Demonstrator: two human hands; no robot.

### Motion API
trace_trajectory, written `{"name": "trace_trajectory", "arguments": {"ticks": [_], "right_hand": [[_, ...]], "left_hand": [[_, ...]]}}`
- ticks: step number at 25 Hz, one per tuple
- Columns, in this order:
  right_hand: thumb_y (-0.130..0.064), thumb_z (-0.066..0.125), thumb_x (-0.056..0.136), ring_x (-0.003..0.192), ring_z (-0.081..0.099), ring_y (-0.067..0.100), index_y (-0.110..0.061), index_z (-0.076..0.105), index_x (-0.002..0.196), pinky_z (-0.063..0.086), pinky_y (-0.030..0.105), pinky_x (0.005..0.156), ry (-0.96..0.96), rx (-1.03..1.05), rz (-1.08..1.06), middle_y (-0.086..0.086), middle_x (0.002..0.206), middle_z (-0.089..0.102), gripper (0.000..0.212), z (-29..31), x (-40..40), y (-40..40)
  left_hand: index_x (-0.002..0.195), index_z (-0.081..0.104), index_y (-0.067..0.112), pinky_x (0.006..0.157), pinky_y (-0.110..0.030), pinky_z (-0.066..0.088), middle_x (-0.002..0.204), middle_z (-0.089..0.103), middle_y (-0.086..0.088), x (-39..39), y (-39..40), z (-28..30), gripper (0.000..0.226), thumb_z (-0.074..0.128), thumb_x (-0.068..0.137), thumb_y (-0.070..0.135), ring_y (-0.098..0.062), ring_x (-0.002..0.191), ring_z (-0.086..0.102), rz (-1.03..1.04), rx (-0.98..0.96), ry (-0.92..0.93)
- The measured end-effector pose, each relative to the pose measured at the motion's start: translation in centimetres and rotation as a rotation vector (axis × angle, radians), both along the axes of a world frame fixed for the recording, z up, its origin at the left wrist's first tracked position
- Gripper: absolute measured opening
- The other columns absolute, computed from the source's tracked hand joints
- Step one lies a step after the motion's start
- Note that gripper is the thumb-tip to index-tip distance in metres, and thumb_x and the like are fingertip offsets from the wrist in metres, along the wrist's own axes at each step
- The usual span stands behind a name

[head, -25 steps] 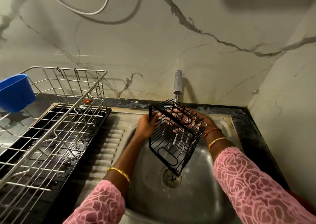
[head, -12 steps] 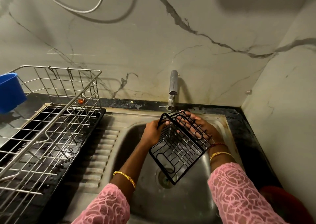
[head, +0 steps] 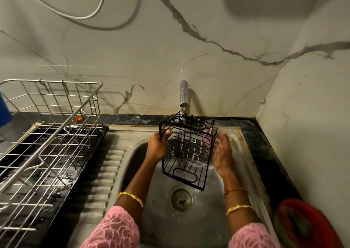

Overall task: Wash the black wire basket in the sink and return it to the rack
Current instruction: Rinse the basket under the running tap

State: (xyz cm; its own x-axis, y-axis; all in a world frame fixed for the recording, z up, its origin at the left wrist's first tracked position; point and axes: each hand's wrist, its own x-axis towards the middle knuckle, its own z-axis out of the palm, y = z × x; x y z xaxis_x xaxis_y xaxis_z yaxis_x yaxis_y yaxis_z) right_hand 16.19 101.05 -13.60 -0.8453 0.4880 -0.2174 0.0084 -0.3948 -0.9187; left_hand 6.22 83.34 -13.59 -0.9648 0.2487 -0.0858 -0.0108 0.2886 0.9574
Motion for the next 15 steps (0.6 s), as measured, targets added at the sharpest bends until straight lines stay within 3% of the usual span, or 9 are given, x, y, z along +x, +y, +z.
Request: {"name": "trace_trajectory", "arguments": {"ticks": [2, 4, 7, 9, 11, 12, 13, 15], "right_hand": [[-0.086, 0.049, 0.06, 0.137, 0.031, 0.017, -0.036, 0.03, 0.141, 0.021, 0.053, 0.113, -0.001, 0.15, 0.051, -0.004, 0.151, 0.03, 0.098, 0.0, 0.9, -1.1], [-0.087, 0.051, 0.055, 0.137, 0.029, 0.018, -0.042, 0.026, 0.141, 0.023, 0.058, 0.11, 0.004, 0.21, 0.083, -0.006, 0.152, 0.027, 0.101, 0.1, 1.4, -1.2], [-0.074, 0.059, 0.062, 0.139, 0.022, 0.022, -0.041, 0.014, 0.145, 0.025, 0.053, 0.11, -0.045, 0.418, 0.119, -0.001, 0.156, 0.016, 0.1, 1.0, 1.8, -1.4], [-0.058, 0.074, 0.064, 0.136, 0.03, 0.021, -0.045, 0.011, 0.144, 0.032, 0.048, 0.108, -0.069, 0.584, 0.087, -0.002, 0.154, 0.023, 0.102, 1.2, 1.7, -2.2], [-0.027, 0.075, 0.076, 0.121, 0.05, 0.028, -0.044, 0.012, 0.144, 0.05, 0.045, 0.093, -0.107, 0.645, 0.013, 0.001, 0.15, 0.032, 0.094, 1.2, 1.4, -2.3], [-0.009, 0.067, 0.082, 0.103, 0.06, 0.027, -0.04, 0.013, 0.146, 0.056, 0.038, 0.077, -0.146, 0.657, -0.013, 0.005, 0.149, 0.034, 0.089, 1.4, 1.4, -2.3], [0.004, 0.057, 0.085, 0.083, 0.062, 0.022, -0.037, 0.014, 0.147, 0.054, 0.029, 0.059, -0.18, 0.673, -0.03, 0.007, 0.148, 0.035, 0.086, 1.7, 1.4, -2.2], [0.015, 0.047, 0.083, 0.062, 0.054, 0.013, -0.036, 0.018, 0.147, 0.044, 0.019, 0.044, -0.201, 0.688, -0.06, 0.009, 0.145, 0.039, 0.086, 2.1, 1.3, -1.7]], "left_hand": [[0.12, 0.061, 0.022, 0.088, -0.05, 0.049, 0.114, 0.067, -0.003, -0.1, 0.1, -0.1, 0.046, 0.047, 0.09, 0.054, -0.022, 0.103, 0.064, 0.028, 0.001, -0.007], [0.119, 0.061, 0.023, 0.087, -0.05, 0.051, 0.114, 0.068, -0.004, -0.1, 0.0, -0.1, 0.042, 0.046, 0.092, 0.052, -0.022, 0.102, 0.064, 0.035, -0.005, -0.006], [0.117, 0.06, 0.021, 0.086, -0.052, 0.053, 0.108, 0.067, -0.003, 0.5, -0.1, 0.6, 0.039, 0.046, 0.094, 0.049, -0.02, 0.101, 0.063, 0.049, 0.007, 0.004], [0.116, 0.061, 0.016, 0.084, -0.047, 0.053, 0.097, 0.063, 0.002, 1.0, 0.0, 1.3, 0.037, 0.046, 0.096, 0.043, -0.015, 0.095, 0.06, 0.045, 0.025, 0.035], [0.115, 0.06, 0.013, 0.077, -0.042, 0.053, 0.086, 0.06, 0.006, 1.4, 0.1, 1.7, 0.037, 0.045, 0.097, 0.041, -0.011, 0.082, 0.056, 0.036, 0.028, 0.059], [0.116, 0.06, 0.011, 0.075, -0.043, 0.052, 0.086, 0.06, 0.005, 1.7, 0.1, 2.0, 0.037, 0.045, 0.097, 0.04, -0.01, 0.077, 0.055, 0.027, 0.029, 0.058], [0.116, 0.059, 0.009, 0.076, -0.045, 0.053, 0.089, 0.06, 0.001, 1.9, 0.1, 2.1, 0.039, 0.045, 0.097, 0.04, -0.011, 0.076, 0.054, 0.017, 0.034, 0.053], [0.118, 0.058, 0.006, 0.081, -0.048, 0.053, 0.099, 0.062, -0.008, 1.7, 0.2, 2.4, 0.04, 0.044, 0.098, 0.038, -0.018, 0.085, 0.056, -0.01, 0.052, 0.028]]}}
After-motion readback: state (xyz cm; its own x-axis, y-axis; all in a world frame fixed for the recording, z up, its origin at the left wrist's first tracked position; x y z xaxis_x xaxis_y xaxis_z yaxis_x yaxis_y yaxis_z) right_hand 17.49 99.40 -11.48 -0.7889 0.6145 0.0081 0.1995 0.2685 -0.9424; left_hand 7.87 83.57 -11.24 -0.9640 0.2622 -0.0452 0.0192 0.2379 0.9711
